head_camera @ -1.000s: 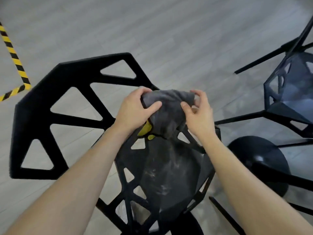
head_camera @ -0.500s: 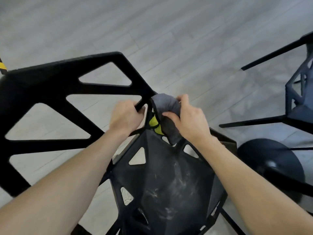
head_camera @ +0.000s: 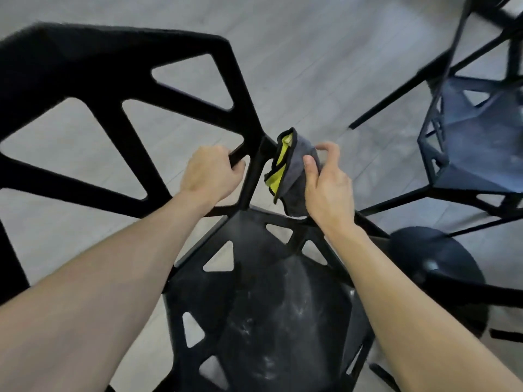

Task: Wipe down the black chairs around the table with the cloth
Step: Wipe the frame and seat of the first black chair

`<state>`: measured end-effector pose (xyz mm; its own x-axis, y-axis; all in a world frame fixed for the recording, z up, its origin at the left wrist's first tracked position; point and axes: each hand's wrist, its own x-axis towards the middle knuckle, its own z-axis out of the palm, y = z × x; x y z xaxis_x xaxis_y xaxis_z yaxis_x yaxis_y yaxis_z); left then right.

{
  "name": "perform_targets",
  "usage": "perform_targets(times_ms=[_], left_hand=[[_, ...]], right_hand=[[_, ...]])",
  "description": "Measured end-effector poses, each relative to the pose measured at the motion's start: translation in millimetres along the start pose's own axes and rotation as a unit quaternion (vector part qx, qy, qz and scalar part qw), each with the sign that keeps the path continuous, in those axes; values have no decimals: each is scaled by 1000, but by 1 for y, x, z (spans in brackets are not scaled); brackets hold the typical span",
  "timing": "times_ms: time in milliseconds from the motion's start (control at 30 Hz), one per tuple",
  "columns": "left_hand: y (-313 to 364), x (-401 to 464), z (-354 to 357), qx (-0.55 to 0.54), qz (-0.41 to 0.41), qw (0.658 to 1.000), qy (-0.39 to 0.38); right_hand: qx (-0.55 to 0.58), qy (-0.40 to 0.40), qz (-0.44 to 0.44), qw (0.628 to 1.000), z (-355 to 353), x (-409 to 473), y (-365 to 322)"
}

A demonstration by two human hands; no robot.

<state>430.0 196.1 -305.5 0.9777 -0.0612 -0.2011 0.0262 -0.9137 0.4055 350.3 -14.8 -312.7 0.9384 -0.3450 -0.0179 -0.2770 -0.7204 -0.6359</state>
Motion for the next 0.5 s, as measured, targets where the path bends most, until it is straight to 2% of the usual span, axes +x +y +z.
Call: perform_targets(times_ms=[100,200,333,500], left_hand=[[12,19,6,24,39,999,22],[36,36,14,29,92,995,22],[69,51,29,4,220,974,55],[90,83,44,12,309,946,95]], right_hand=[[3,5,-49,999,-8,-2,13],[-73,18,-89,993,-21,-8,32],[-155,38,-70,985,-40,6,54],[-186,28,-107,976,-40,79,20]])
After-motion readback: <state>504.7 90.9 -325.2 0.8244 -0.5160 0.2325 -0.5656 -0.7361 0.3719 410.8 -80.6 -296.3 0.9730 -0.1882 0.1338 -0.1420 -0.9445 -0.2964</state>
